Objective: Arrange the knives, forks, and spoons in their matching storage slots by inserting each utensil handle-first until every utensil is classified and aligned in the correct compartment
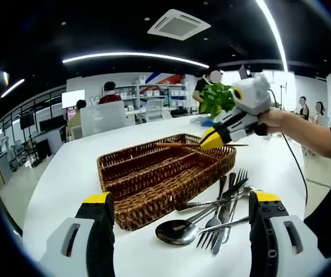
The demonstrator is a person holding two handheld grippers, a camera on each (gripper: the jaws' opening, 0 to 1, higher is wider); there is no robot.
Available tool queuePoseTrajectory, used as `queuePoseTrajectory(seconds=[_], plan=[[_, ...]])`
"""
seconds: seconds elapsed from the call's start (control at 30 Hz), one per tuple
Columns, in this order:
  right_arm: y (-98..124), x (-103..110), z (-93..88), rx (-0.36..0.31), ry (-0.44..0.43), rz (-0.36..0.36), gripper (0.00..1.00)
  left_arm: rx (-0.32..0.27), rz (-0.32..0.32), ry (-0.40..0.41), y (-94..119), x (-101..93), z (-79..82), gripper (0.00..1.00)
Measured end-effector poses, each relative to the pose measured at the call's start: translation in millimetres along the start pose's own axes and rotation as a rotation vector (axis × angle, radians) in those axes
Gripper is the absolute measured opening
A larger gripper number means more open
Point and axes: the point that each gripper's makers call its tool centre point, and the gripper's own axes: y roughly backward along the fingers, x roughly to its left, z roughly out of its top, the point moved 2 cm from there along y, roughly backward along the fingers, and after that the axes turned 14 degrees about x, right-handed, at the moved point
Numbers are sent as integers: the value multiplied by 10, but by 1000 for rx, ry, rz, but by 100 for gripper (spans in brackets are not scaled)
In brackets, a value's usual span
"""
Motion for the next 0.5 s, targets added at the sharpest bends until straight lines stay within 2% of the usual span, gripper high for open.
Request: queuePoseTrajectory(seconds=[0.1, 0.13, 0.3, 0.5], plan=[[-35, -102, -21, 7, -60, -14, 3, 1, -4, -1, 0, -18, 0, 99], [-50, -147, -39, 15, -104, -21, 3, 1, -5, -2, 1, -26, 1, 99], [-89, -308, -53, 17, -181, -47, 3, -4, -9, -8, 12, -56, 22, 99], [-138, -523, -117, 24, -348, -85, 3, 0, -13, -14, -4, -67, 19, 99]])
